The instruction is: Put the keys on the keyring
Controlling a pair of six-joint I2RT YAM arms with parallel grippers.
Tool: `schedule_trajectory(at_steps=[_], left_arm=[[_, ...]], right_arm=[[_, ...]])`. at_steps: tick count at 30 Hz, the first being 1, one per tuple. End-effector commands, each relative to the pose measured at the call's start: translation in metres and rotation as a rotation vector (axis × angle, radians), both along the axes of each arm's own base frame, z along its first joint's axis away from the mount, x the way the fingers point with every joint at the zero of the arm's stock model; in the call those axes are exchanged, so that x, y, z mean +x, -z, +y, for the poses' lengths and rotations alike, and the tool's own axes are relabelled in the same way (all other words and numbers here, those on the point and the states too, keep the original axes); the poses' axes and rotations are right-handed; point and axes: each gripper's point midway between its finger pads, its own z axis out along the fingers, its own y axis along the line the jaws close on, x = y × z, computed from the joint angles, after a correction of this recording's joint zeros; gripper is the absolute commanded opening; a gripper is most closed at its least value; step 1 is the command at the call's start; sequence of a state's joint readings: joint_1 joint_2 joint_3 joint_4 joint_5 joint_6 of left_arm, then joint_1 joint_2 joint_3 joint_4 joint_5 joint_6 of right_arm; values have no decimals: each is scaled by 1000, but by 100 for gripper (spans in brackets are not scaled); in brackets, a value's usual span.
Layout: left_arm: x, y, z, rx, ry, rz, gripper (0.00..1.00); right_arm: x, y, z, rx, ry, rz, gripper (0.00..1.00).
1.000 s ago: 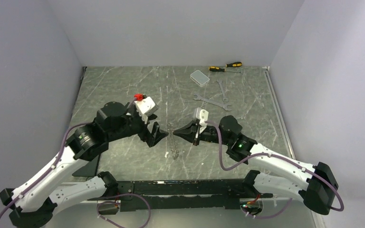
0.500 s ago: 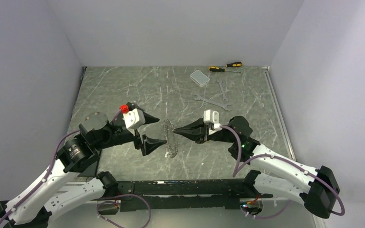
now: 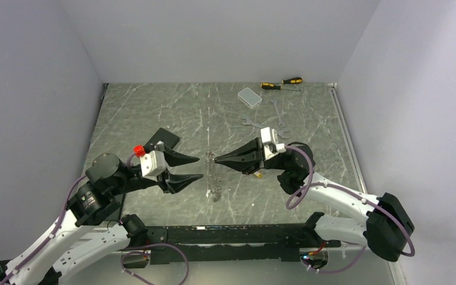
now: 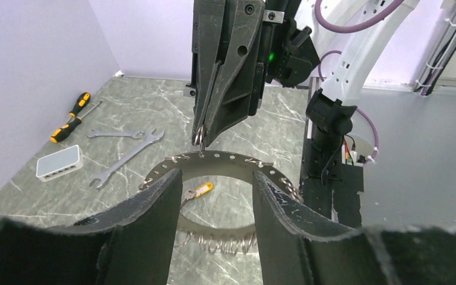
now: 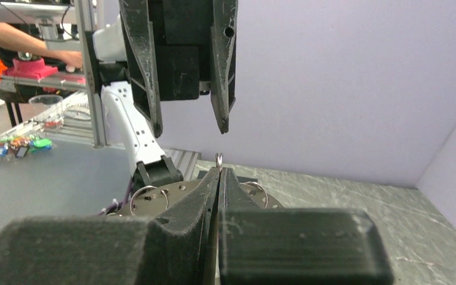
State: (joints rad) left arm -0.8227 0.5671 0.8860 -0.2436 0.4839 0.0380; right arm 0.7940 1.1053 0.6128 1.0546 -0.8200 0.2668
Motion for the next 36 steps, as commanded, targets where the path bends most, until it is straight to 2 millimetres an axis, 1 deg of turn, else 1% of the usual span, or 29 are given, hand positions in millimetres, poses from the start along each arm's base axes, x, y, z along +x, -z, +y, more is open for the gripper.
schedule_trajectory(at_steps=[1,5,12,16,19,31,34,36], left_arm=[[6,-15,1,-53,-35,-54,51],[15,-15,0,-87,-71,-44,42],[26,-15,-7,-107,-90,-51,35],[28,-12,-9,-107,-92,-50,34],[29,-17,-10,-127,-92,-62,33],[25,-16,-17,-115,-49,-57,31],[24,-13,-16,-102,-48,-47,36],[25,-10,-15,-81,-54,-26,43]], right_arm=[[-7,-52,-11,188,-17,-52,0],[-6,-55,-10,232,-35,-11,0],[-6,-56,-7,243,-41,-3,0],[-6,-55,-5,227,-38,-4,0],[-7,-54,-5,227,-36,-5,0],[-4,-52,-6,230,-18,13,0],[0,-51,-6,227,5,24,0],[5,-49,-6,215,33,44,0]])
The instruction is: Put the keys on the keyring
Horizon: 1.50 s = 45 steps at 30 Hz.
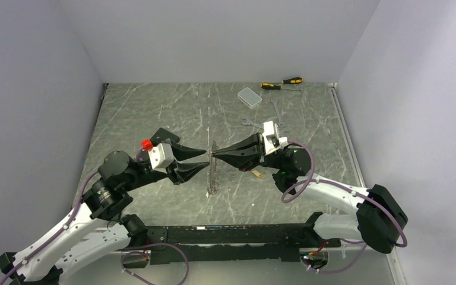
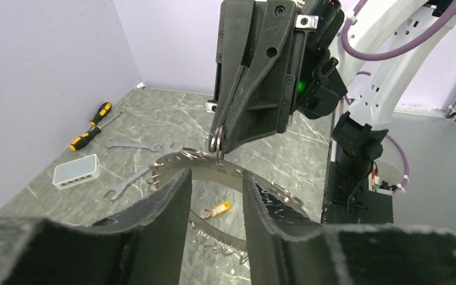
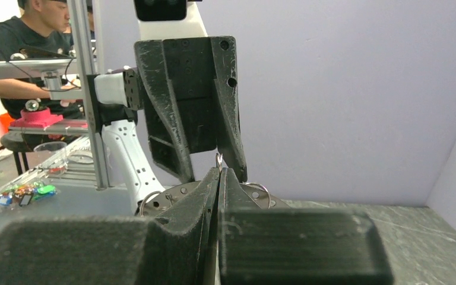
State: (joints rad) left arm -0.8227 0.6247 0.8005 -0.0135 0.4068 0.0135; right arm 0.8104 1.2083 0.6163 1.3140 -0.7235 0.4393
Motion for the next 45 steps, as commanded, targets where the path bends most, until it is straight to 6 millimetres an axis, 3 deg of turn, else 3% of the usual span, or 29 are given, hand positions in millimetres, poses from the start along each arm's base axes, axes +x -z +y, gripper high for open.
schedule_trajectory(at_steps=[1,4,7,13,15,17,20,24,27,34,38,45], left_arm=[[-4,-5,1,8,12,15,48],[-1,2,6,36,-19,46,71],[2,7,10,53,-57,66,86],[20,11,18,99,-161,101,98],[37,24,17,138,-229,139,96],[52,45,13,214,-269,153,84],[56,65,12,306,-275,182,87],[39,48,9,210,-202,160,99],[26,43,11,208,-149,134,99],[2,54,12,313,-35,176,99],[-8,41,12,311,7,176,96],[-13,12,4,157,40,148,78]], right_arm=[[2,-26,-11,68,65,-24,0],[4,-18,-15,56,95,7,0],[8,-13,-18,40,133,43,0],[28,-13,-28,21,290,156,0],[34,-10,-33,11,327,201,0],[39,-4,-33,-27,350,240,0],[47,7,-27,-120,372,295,0],[55,12,-26,-155,408,347,0],[54,9,-30,-159,420,341,0],[45,27,-31,-208,388,361,0],[40,29,-42,-88,375,398,0],[22,23,-44,36,264,386,0]])
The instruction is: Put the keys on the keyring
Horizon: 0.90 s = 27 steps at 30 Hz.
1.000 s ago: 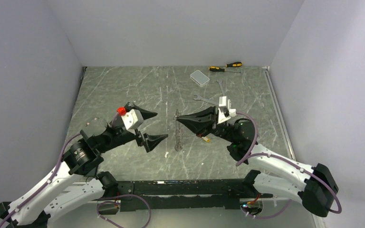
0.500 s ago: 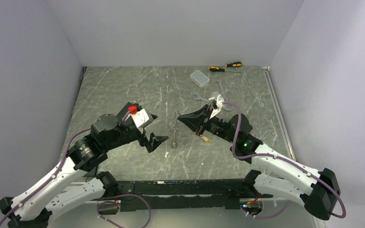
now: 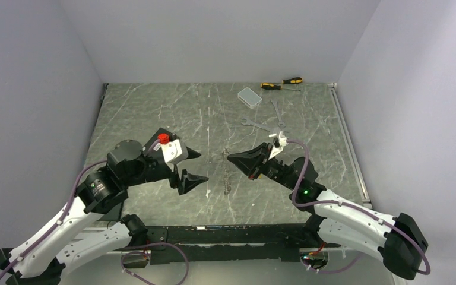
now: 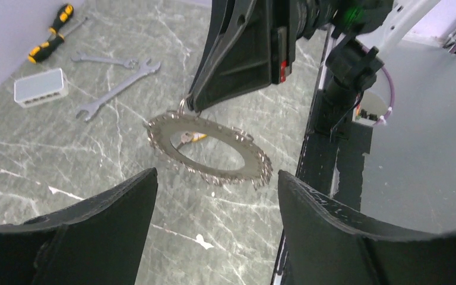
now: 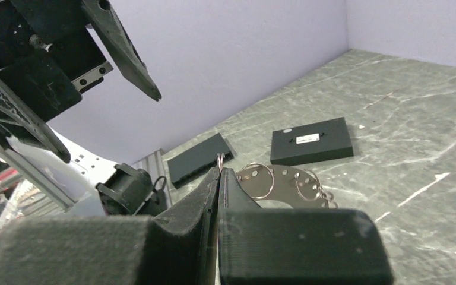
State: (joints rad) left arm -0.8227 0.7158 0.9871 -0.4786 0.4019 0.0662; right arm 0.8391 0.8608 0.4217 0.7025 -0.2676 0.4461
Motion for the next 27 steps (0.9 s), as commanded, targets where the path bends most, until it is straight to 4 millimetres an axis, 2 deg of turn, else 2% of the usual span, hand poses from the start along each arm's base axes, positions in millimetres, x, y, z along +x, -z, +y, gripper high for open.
schedule_trajectory(at_steps=[1,5,10,14,19,27], left_arm=[[-6,-37,-7,-163,25,-32,74],[-6,-42,-14,-225,36,-27,61],[1,-42,-23,-231,55,-65,58],[2,-52,-36,-230,111,-64,49],[1,-59,-44,-251,150,-61,46],[-5,-66,-45,-281,176,-61,41]], right_arm=[[-23,-64,-5,234,-89,-128,0],[-37,-75,-4,270,-159,-175,0],[-46,-88,-7,271,-178,-239,0],[-50,-93,-5,229,-193,-282,0],[-56,-103,-6,242,-213,-309,0],[-54,-100,-7,251,-206,-290,0]])
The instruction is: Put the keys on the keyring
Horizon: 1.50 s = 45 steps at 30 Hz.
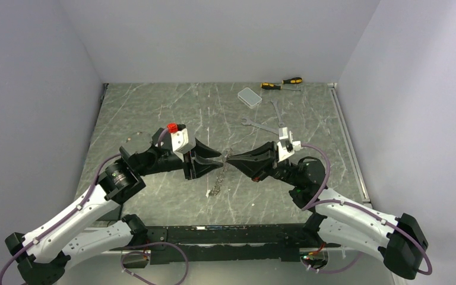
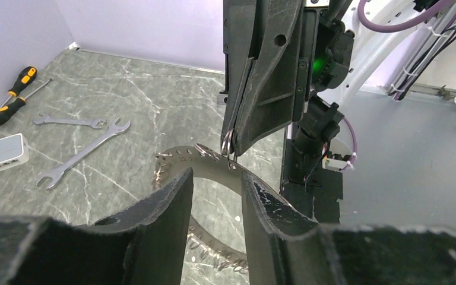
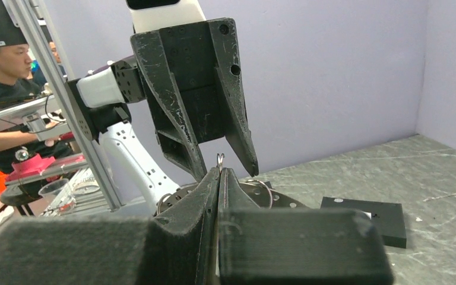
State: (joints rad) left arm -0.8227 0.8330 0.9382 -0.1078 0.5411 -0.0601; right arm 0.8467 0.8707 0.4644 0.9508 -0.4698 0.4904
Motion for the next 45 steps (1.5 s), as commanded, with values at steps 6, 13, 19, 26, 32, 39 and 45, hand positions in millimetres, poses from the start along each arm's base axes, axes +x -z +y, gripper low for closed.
schedule_trajectory(at_steps=[6,13,19,26,32,39,45], left_arm=[[-11,-34,3,-70,36,-55,36],[-11,-35,1,-97,44,-59,34],[-10,-30,-1,-77,50,-55,32],[-4,-27,2,-67,10,-50,34],[-2,-29,-5,-82,25,-40,31],[-1,-30,-13,-92,51,-30,19],[2,-28,-13,-82,41,-22,0]], right_arm=[[-6,-36,-9,98,8,-71,0],[-5,-37,-6,103,-5,-54,0],[-6,-42,-6,118,-10,-61,0],[-5,-47,-7,128,-2,-76,0],[-6,-47,-4,118,-18,-83,0],[-7,-48,-4,119,-17,-94,0],[-8,-44,-5,114,-13,-94,0]])
